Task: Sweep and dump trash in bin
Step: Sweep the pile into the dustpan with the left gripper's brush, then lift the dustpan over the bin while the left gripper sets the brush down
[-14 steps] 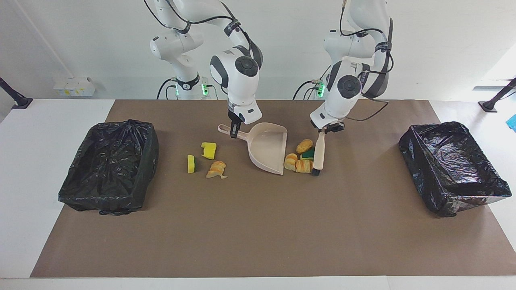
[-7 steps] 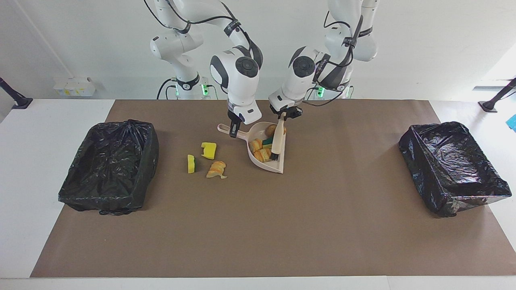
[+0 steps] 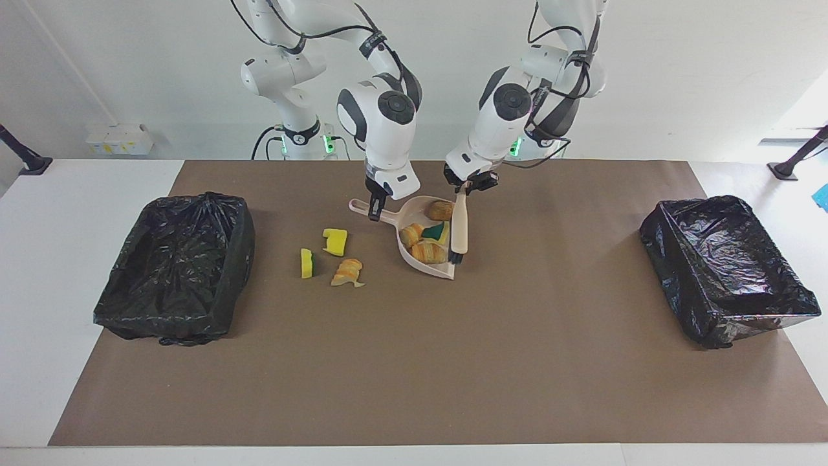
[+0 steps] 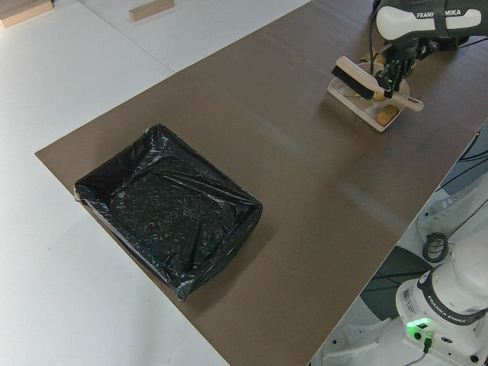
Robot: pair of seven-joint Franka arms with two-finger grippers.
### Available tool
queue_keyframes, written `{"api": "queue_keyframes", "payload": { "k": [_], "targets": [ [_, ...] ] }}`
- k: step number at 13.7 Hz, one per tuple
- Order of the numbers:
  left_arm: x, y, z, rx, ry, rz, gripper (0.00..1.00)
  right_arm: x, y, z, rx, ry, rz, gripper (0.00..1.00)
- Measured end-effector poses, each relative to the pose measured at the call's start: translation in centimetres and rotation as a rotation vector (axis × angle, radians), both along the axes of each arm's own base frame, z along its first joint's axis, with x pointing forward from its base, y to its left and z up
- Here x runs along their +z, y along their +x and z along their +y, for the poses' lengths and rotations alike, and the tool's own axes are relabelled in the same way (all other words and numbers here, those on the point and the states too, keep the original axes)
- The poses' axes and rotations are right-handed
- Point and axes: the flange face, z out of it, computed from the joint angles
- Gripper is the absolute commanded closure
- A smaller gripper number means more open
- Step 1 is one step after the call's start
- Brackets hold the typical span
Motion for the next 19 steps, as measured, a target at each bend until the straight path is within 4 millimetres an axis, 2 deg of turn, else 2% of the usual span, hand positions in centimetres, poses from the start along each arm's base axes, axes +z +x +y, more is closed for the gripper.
{"api": "queue_keyframes", "payload": {
  "k": [3,7,10,12,14,16,17,19],
  "targets": [
    [2.0,2.2,3.5,0.036,0.049,-0.02,1.0,0.4,0.3,-0.2,-0.027,0.001,-0.007,1.0],
    [2.0,3.8,7.0,0.052,0.154,-0.064,1.0,1.7,1.2,-1.7,-0.068,0.007,-0.021,1.0],
    [1.8,6.1,12.3,0.161,0.162,-0.065,1.0,3.2,2.5,-4.0,-0.141,0.051,-0.028,1.0],
    [1.3,6.8,15.4,0.222,0.148,-0.044,1.0,4.5,3.4,-5.8,-0.189,0.081,-0.04,1.0],
    [0.9,6.7,15.4,0.226,0.14,-0.03,1.0,5.8,4.2,-7.5,-0.221,0.099,-0.059,1.0],
    [0.2,5.9,13.9,0.205,0.131,-0.01,1.0,7.1,5.2,-9.5,-0.241,0.13,-0.07,1.0],
    [-0.4,5.3,12.7,0.188,0.125,0.007,1.0,7.8,5.8,-11.1,-0.251,0.144,-0.068,1.0],
    [-1.9,2.5,8.9,0.17,0.131,0.035,1.0,9.5,7.4,-15.5,-0.249,0.153,-0.059,1.0]
  ]
}}
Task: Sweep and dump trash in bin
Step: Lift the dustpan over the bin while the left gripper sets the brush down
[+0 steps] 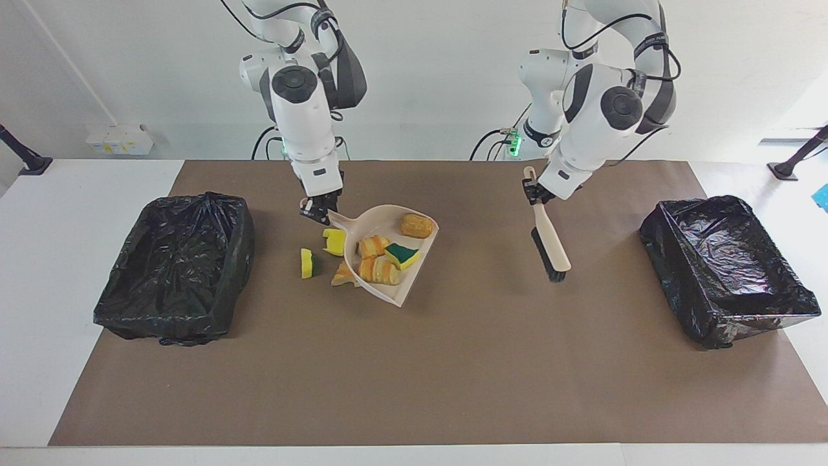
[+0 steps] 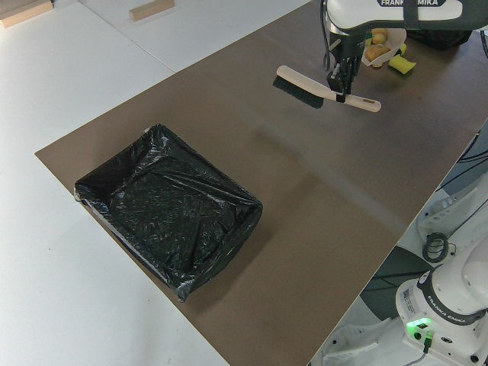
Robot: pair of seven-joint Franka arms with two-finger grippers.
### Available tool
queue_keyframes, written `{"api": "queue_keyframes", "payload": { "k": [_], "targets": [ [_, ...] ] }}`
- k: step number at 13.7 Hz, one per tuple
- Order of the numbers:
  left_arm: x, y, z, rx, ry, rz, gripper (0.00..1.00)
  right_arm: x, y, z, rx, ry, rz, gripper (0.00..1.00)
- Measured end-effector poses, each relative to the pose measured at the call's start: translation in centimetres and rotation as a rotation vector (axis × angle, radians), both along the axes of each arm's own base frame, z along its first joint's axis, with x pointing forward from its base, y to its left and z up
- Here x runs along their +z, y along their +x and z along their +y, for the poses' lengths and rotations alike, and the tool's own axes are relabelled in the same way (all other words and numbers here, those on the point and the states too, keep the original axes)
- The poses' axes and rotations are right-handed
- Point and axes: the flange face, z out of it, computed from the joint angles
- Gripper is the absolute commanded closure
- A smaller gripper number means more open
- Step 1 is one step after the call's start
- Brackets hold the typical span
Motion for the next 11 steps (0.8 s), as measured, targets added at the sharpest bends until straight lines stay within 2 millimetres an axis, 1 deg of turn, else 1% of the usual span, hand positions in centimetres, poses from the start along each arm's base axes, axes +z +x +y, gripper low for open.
{"api": "queue_keyframes", "payload": {
  "k": [2,3,4,5,7,8,10,11],
  "targets": [
    [-0.9,-3.5,-4.7,0.031,0.004,0.0,1.0,1.7,1.5,-6.0,0.018,0.037,0.009,1.0],
    [-1.4,-5.4,-7.1,0.032,0.011,0.002,1.0,2.1,2.0,-9.0,0.024,0.058,0.007,1.0],
    [-2.3,-7.3,-9.5,0.029,0.015,0.001,1.0,2.3,2.3,-11.8,0.02,0.069,0.002,1.0],
    [-3.4,-9.2,-11.5,0.03,0.013,-0.002,1.0,2.5,2.5,-14.0,0.007,0.072,-0.002,1.0],
    [-5.6,-12.8,-14.5,0.023,0.019,-0.012,1.0,2.5,2.5,-17.7,-0.037,0.073,-0.005,1.0],
    [-6.5,-14.2,-15.4,0.017,0.023,-0.016,1.0,2.6,2.4,-19.4,-0.054,0.073,-0.008,1.0],
    [-7.9,-16.2,-16.5,0.016,0.012,-0.015,0.99,3.0,2.3,-23.4,-0.052,0.071,-0.022,1.0],
    [-8.6,-16.9,-16.8,0.013,0.006,-0.017,0.57,3.3,2.2,-25.5,-0.043,0.069,-0.032,1.0]
  ]
}}
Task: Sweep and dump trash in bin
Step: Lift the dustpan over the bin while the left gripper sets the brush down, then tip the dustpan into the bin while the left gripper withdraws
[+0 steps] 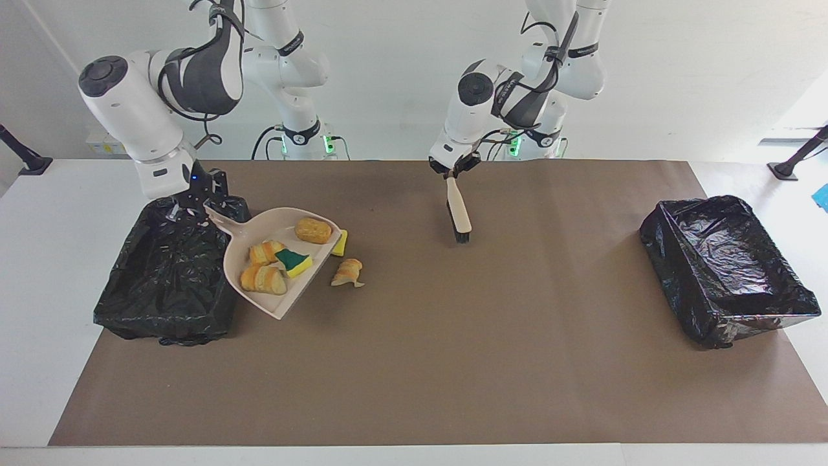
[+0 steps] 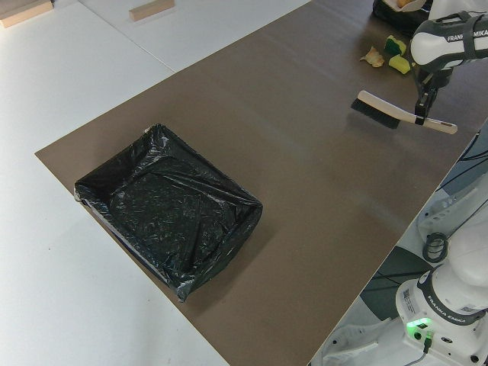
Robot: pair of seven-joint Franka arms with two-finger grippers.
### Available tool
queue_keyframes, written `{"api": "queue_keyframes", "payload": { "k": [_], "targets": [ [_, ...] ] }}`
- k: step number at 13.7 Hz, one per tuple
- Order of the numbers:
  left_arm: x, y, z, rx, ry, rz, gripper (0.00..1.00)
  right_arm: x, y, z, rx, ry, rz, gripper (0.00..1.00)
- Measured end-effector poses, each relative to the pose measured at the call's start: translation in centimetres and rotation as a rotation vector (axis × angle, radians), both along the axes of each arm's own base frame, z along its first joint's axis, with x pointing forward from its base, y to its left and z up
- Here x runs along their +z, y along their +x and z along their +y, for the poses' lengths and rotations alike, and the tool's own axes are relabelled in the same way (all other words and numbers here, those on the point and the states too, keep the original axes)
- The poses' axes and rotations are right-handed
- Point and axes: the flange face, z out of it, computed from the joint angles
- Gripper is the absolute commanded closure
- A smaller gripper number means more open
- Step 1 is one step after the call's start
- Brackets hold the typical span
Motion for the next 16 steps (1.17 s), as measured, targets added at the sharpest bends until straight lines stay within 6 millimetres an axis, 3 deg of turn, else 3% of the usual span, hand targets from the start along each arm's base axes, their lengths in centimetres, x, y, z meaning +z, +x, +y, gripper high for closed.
{"api": "queue_keyframes", "payload": {
  "k": [1,3,5,7,10,12,16],
  "targets": [
    [-0.5,-0.4,-0.1,-0.002,-0.002,-0.001,0.01,0.3,-0.2,-2.2,0.004,-0.003,-0.01,1.0],
    [-0.8,-0.2,0.2,0.01,-0.001,0.0,0.0,0.6,-1.0,-6.6,-0.007,-0.013,-0.02,1.0],
    [-0.4,0.9,0.8,0.038,-0.009,-0.006,0.0,0.9,-1.8,-9.5,-0.004,-0.023,-0.026,1.0],
    [1.2,4.1,2.5,0.109,-0.028,-0.019,0.0,2.2,-2.0,-12.0,0.022,-0.056,-0.047,1.0],
    [4.7,10.5,7.5,0.211,-0.05,-0.036,0.0,3.4,-2.6,-16.1,0.103,-0.153,-0.036,1.0],
    [6.4,14.0,11.4,0.191,-0.051,-0.085,0.0,3.6,-2.6,-17.9,0.168,-0.234,-0.031,1.0],
    [8.2,19.0,18.4,0.106,-0.048,-0.154,0.0,4.1,-1.7,-19.7,0.344,-0.398,-0.061,1.0]
  ]
}}
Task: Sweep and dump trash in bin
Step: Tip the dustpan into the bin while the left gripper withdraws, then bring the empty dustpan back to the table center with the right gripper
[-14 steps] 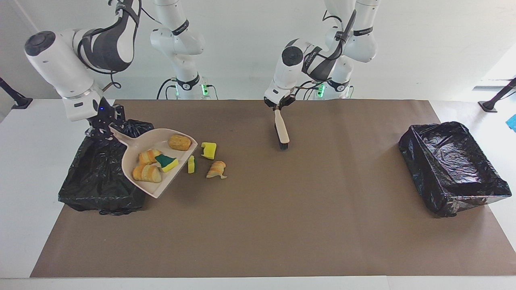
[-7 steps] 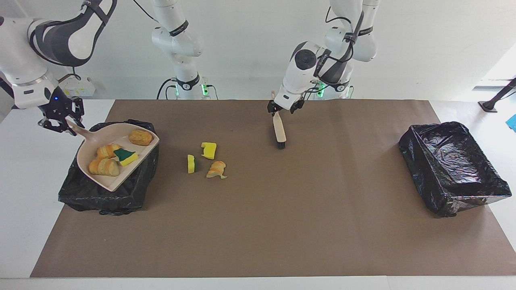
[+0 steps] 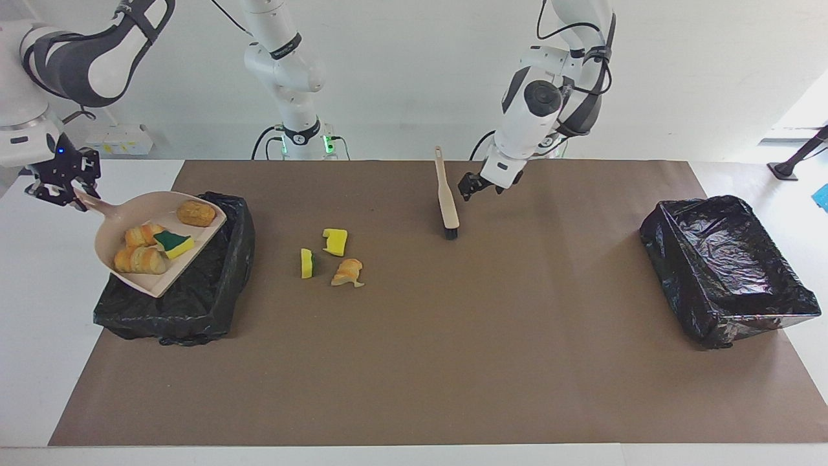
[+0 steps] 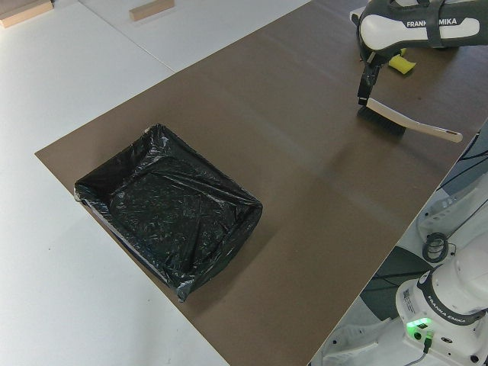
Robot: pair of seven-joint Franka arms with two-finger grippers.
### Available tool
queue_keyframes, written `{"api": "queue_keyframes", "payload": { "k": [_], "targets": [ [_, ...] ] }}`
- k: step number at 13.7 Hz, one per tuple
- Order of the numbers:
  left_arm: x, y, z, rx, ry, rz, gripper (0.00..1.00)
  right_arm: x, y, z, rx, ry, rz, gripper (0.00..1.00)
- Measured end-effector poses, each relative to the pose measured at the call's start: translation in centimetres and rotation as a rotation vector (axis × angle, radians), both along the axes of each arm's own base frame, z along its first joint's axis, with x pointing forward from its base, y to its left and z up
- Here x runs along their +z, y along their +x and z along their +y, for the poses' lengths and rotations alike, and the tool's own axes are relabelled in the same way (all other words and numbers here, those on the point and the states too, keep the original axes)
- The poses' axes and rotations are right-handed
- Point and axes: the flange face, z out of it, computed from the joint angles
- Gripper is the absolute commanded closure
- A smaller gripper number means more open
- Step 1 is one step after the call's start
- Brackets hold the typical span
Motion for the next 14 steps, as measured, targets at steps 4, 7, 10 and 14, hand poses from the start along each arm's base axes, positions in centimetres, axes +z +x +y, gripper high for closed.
{"api": "queue_keyframes", "payload": {
  "k": [4,7,10,14],
  "targets": [
    [2.8,4.6,5.5,-0.115,0.012,-0.025,0.0,-1.4,0.9,-0.1,0.102,-0.134,0.094,1.0],
    [5.7,6.9,10.3,-0.222,0.003,-0.042,0.0,-1.9,2.6,2.8,0.181,-0.256,0.158,1.0],
    [8.6,7.4,13.6,-0.245,-0.004,-0.037,0.0,-1.8,3.7,5.0,0.235,-0.33,0.183,1.0],
    [15.6,7.1,14.2,-0.253,0.006,-0.053,0.0,-1.6,3.9,5.2,0.268,-0.404,0.214,1.0]
  ]
}}
